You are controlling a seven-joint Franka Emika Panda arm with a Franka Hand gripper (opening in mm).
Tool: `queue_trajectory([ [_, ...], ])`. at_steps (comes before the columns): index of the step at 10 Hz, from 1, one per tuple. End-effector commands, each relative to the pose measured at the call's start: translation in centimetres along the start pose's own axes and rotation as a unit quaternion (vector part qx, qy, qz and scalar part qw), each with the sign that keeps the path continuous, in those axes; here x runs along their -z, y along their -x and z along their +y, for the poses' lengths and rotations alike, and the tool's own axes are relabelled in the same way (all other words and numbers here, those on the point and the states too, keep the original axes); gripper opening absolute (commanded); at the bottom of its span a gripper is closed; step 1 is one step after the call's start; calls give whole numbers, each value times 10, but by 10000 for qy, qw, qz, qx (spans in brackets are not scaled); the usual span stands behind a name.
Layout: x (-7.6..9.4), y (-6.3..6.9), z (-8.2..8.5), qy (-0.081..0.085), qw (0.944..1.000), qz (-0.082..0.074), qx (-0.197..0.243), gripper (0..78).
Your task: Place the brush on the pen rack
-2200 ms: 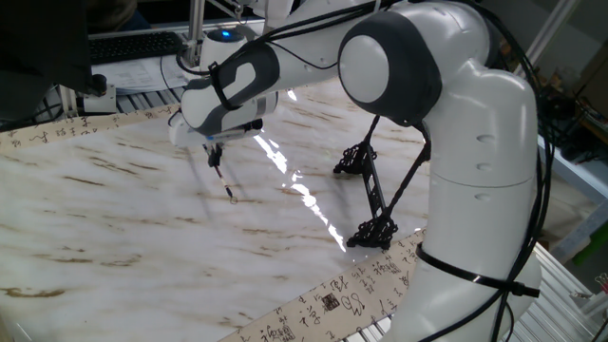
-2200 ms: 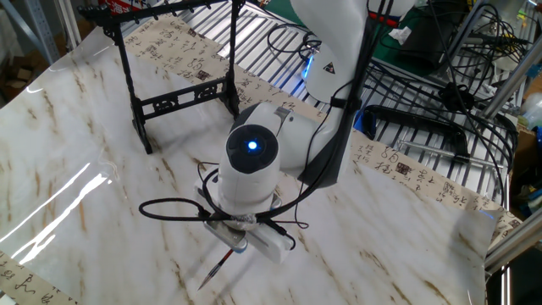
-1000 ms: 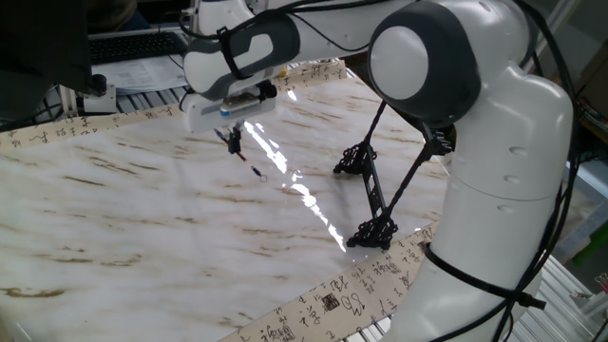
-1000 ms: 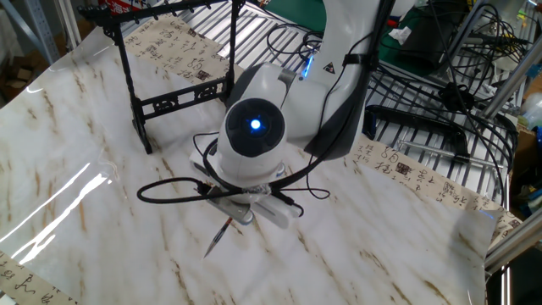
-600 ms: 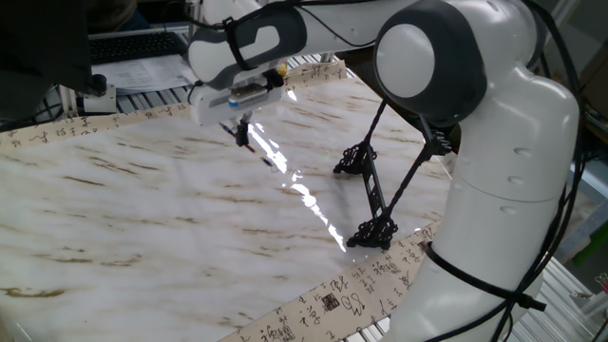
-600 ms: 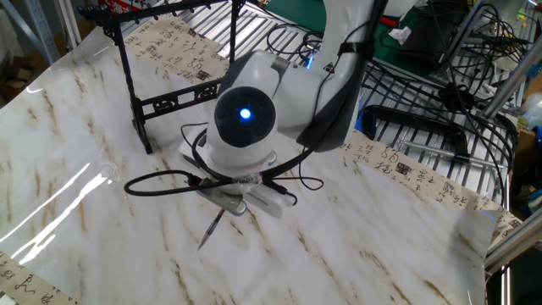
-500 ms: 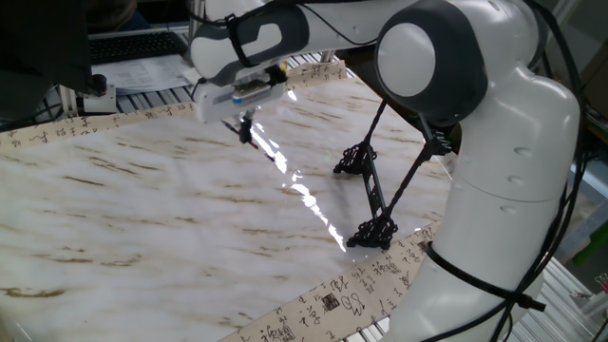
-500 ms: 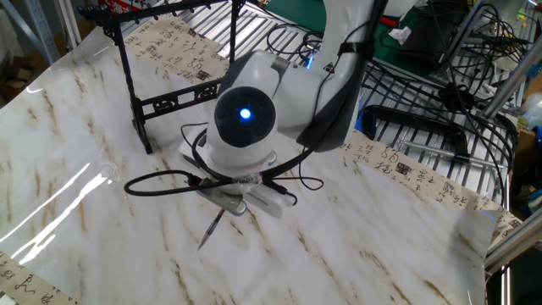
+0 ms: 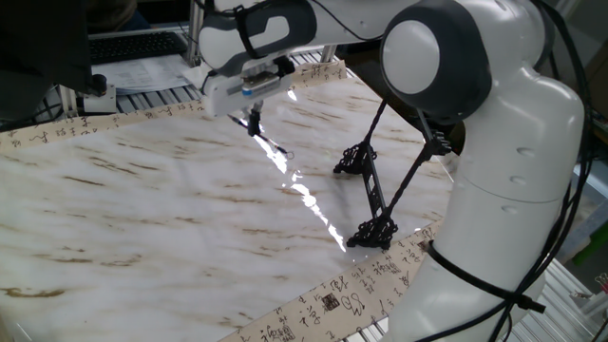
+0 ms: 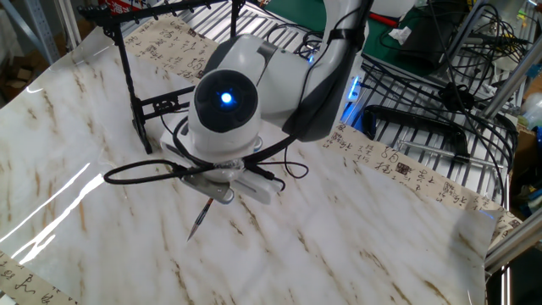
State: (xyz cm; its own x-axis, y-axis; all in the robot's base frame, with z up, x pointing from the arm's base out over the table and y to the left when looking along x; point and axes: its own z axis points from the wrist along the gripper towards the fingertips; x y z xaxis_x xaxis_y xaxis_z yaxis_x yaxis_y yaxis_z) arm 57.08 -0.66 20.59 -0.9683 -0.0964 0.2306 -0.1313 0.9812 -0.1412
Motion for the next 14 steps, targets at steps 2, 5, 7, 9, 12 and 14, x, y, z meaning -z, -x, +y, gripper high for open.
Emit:
queue_trajectory([
  [2, 4, 1, -4, -85, 9999, 19, 102, 12],
  [5, 7, 6, -12, -142, 9996, 69, 233, 12],
  [7, 10, 8, -18, -190, 9993, 105, 300, 12],
  [9, 15, 9, -24, -279, 9987, 179, 388, 12],
  [12, 18, 12, -26, -358, 9983, 215, 415, 12],
  [14, 19, 13, -27, -403, 9980, 231, 431, 12],
])
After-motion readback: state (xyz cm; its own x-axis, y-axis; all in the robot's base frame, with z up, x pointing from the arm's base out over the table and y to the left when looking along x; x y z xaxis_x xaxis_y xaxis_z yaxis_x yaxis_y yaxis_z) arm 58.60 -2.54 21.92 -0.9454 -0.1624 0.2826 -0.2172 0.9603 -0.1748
